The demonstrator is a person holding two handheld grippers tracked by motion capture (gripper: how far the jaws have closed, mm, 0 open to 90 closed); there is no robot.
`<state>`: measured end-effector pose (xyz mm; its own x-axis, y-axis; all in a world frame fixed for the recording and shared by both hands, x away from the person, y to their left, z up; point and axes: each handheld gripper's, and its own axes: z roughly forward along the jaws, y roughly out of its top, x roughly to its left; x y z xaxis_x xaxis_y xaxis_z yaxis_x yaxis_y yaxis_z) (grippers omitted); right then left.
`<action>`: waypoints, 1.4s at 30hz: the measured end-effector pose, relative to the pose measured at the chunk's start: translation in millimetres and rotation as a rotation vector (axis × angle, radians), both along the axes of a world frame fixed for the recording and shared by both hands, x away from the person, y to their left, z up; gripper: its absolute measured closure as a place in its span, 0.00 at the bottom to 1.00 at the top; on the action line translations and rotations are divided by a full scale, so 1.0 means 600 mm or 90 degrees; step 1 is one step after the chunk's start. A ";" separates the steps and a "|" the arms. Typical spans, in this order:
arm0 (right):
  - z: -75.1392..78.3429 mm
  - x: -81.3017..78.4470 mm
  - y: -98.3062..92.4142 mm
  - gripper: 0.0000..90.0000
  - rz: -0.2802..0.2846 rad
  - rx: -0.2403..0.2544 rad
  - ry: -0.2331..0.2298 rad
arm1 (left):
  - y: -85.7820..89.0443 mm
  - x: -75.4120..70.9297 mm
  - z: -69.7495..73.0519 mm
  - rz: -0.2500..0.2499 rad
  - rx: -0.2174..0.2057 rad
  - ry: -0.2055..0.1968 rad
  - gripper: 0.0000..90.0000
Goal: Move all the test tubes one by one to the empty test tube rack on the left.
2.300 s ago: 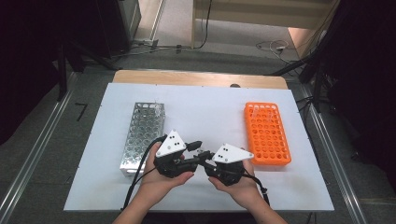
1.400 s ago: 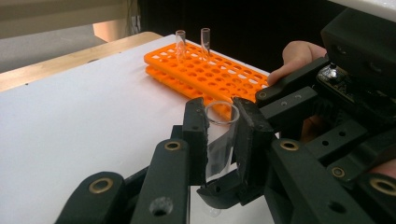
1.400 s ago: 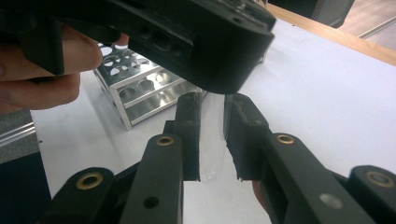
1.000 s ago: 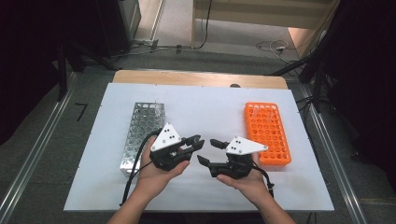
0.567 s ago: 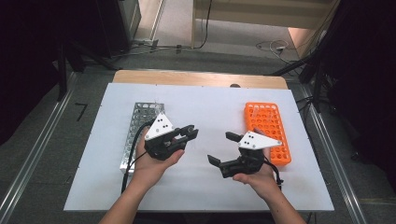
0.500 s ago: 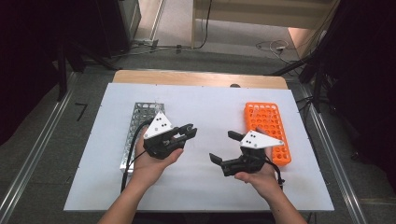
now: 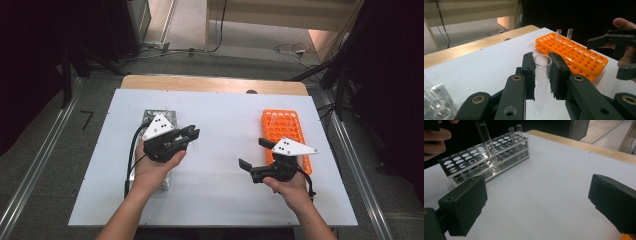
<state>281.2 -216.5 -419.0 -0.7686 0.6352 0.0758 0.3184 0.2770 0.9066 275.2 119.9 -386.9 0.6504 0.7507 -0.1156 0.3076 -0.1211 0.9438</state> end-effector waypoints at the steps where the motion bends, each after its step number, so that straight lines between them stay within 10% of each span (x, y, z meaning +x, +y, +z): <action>1: -0.001 0.001 -0.004 0.01 -0.002 -0.002 0.000 | 0.003 0.001 0.002 0.002 0.002 -0.001 0.83; 22: -0.013 0.024 -0.065 0.01 -0.057 -0.001 0.010 | 0.076 0.042 0.023 0.094 0.001 -0.017 0.83; 42: -0.015 0.030 -0.081 0.01 -0.070 0.004 0.013 | 0.100 0.091 -0.009 0.157 0.025 -0.010 0.83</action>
<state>299.0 -265.3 -428.2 -0.6929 0.7147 0.0948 0.3647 0.2341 0.9012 329.5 179.7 -392.3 0.4479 0.8910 -0.0739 0.3171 -0.0810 0.9449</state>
